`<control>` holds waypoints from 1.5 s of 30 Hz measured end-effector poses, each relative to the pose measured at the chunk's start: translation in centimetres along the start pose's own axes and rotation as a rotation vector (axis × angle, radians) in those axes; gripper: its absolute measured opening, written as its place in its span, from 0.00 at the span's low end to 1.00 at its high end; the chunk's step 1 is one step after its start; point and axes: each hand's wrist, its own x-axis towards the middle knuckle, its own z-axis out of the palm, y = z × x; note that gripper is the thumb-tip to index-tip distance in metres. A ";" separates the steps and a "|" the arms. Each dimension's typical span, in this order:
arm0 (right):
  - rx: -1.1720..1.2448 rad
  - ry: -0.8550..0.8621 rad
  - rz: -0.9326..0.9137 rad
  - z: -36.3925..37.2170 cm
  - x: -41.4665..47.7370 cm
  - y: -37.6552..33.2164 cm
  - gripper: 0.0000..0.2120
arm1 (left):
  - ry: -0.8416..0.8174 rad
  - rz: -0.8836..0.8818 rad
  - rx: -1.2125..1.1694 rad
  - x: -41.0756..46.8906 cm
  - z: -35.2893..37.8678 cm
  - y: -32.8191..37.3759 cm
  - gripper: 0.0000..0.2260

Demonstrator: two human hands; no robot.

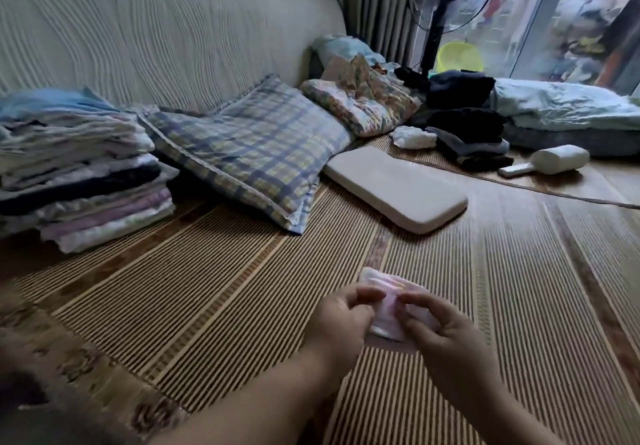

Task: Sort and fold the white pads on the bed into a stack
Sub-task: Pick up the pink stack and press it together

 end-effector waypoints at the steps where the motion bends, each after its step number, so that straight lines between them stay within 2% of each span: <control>1: 0.031 -0.027 0.015 0.3 1.8 -0.1 0.11 | 0.028 0.007 0.018 1.5 -0.4 0.3 0.14; 5: 0.053 -0.166 0.061 2.9 8.6 -1.8 0.09 | 0.101 0.019 0.030 6.8 -3.3 2.3 0.14; 9: -0.142 -0.175 0.067 6.9 12.1 -5.2 0.10 | 0.122 -0.049 -0.004 8.2 -7.6 6.6 0.15; 14: -0.210 -0.294 0.103 13.2 13.9 -13.3 0.12 | 0.225 -0.125 0.052 6.1 -13.7 15.1 0.16; 18: -0.292 -0.410 0.136 18.7 14.6 -20.3 0.14 | 0.302 -0.176 -0.006 3.5 -18.6 21.5 0.14; 25: -0.393 -0.493 0.223 25.7 14.2 -25.1 0.17 | 0.423 -0.264 -0.045 0.2 -23.9 25.3 0.15; 29: -0.406 -0.507 0.250 27.5 14.9 -24.7 0.16 | 0.423 -0.272 0.079 0.9 -25.8 25.5 0.18; 34: -0.449 -0.526 0.341 28.9 16.7 -22.0 0.10 | 0.369 -0.326 0.155 3.4 -27.3 23.5 0.13; 40: -0.445 -0.460 0.441 30.3 19.8 -15.4 0.11 | 0.328 -0.392 0.182 9.7 -29.1 17.4 0.13; 45: -0.362 -0.397 0.578 30.3 23.2 -9.6 0.15 | 0.255 -0.401 0.198 15.2 -30.0 11.3 0.14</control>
